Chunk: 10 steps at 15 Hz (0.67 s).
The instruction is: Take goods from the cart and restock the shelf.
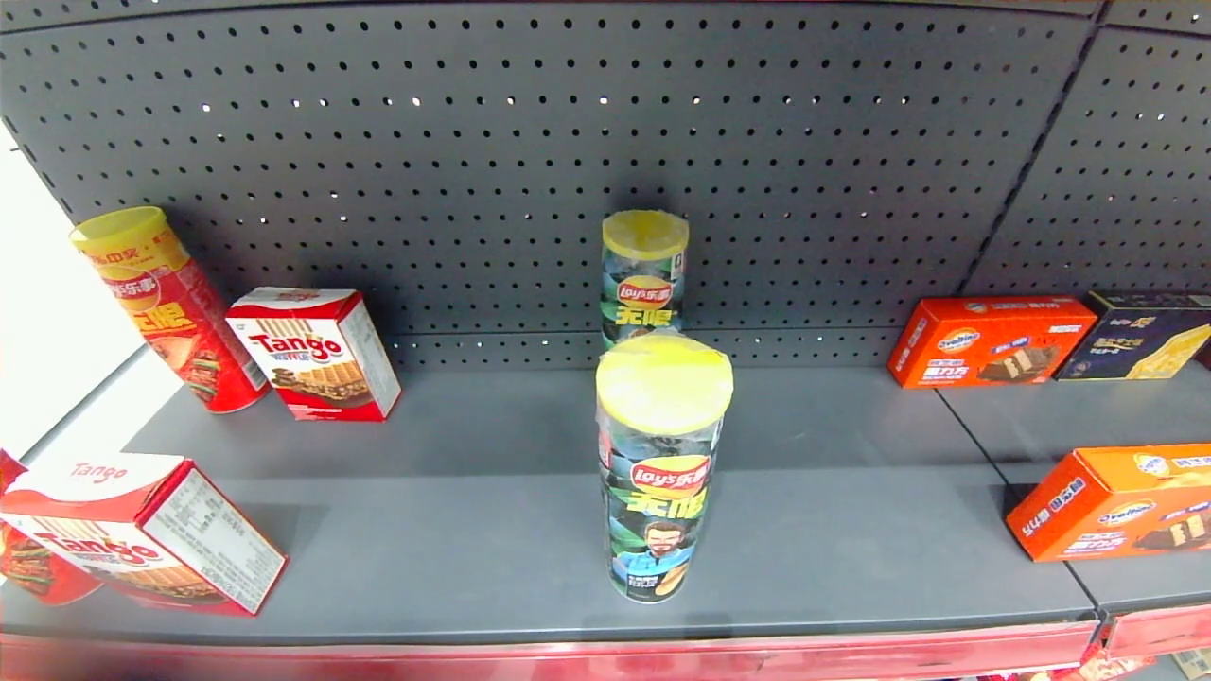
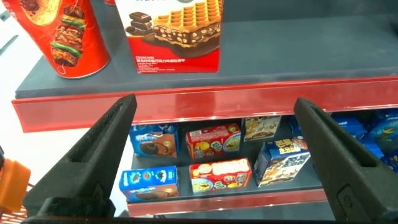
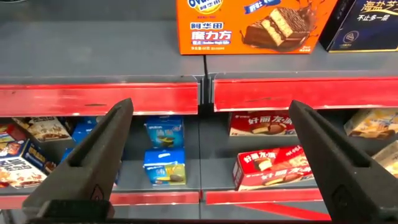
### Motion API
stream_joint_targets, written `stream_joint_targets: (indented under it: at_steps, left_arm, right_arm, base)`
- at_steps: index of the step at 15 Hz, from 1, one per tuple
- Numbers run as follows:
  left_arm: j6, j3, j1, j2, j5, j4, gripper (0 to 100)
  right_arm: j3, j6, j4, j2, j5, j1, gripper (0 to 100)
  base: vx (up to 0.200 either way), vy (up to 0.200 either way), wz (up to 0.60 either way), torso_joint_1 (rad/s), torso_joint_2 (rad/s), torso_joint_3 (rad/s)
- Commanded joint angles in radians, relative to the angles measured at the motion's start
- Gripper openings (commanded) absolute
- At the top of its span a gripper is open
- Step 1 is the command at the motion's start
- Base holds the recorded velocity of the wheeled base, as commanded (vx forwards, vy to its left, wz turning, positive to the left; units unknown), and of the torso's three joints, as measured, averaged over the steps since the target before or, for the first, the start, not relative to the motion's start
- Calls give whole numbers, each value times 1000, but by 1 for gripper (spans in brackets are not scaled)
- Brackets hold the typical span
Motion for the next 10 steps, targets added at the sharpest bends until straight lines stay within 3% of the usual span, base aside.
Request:
stream_joint_targets:
  at_steps: [1, 3, 4, 10]
  left_arm:
    - [1, 0, -1, 2, -2, 2, 100]
    - [0, 0, 0, 1, -1, 2, 100]
    - [1, 0, 0, 1, -1, 0, 100]
    - [4, 0, 0, 1, -1, 0, 100]
  right_arm:
    - [0, -5, 2, 3, 2, 0, 100]
    - [0, -8, 0, 3, 2, 1, 100]
    - [0, -10, -2, 3, 2, 0, 100]
    - [0, -8, -2, 2, 2, 1, 100]
  base:
    - [0, 0, 0, 0, 0, 0]
    - [0, 0, 0, 0, 0, 0]
    - [0, 0, 600, 2, 2, 2]
    - [0, 0, 0, 0, 0, 0]
